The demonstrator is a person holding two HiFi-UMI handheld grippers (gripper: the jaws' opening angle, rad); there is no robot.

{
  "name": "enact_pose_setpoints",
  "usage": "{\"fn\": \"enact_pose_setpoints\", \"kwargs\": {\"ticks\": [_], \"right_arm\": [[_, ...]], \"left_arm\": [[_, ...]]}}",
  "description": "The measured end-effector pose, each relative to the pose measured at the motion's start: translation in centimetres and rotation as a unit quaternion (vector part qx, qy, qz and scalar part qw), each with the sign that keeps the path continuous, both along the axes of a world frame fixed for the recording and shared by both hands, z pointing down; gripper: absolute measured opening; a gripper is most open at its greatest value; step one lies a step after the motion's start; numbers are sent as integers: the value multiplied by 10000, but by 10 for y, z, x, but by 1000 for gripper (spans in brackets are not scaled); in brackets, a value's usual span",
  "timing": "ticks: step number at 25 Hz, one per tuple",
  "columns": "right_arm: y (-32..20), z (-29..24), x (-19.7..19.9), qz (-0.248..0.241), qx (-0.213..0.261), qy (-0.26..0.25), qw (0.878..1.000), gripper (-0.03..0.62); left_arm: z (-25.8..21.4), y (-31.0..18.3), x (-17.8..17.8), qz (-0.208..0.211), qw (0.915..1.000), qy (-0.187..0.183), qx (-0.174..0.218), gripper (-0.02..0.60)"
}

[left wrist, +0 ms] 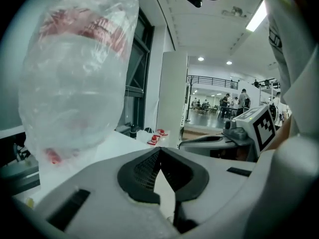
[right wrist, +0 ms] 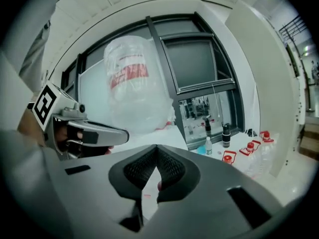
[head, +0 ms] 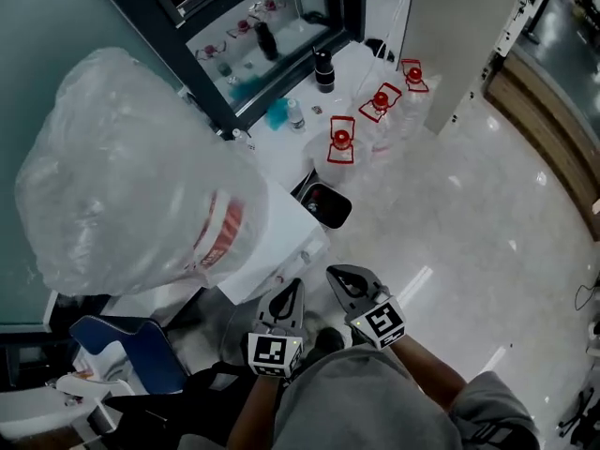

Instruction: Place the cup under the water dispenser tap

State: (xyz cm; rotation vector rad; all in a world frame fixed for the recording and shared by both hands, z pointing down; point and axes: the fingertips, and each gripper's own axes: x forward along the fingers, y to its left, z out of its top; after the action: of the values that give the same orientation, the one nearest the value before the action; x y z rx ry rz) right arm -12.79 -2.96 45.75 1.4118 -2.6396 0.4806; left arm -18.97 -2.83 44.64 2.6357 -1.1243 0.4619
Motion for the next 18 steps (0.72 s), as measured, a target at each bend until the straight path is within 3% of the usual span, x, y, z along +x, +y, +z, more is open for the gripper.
{"fn": "enact_pose_setpoints", "kwargs": {"ticks": [9,18], "right_arm": [[-3,-89,8,231,687,293,9969,11],[5,-120,-4,194,1057,325,9937,10]], "left_arm": [[-79,-7,14,221,9949,405,897,11],[-104,-6,15,345,9910,621,1138,11]]}}
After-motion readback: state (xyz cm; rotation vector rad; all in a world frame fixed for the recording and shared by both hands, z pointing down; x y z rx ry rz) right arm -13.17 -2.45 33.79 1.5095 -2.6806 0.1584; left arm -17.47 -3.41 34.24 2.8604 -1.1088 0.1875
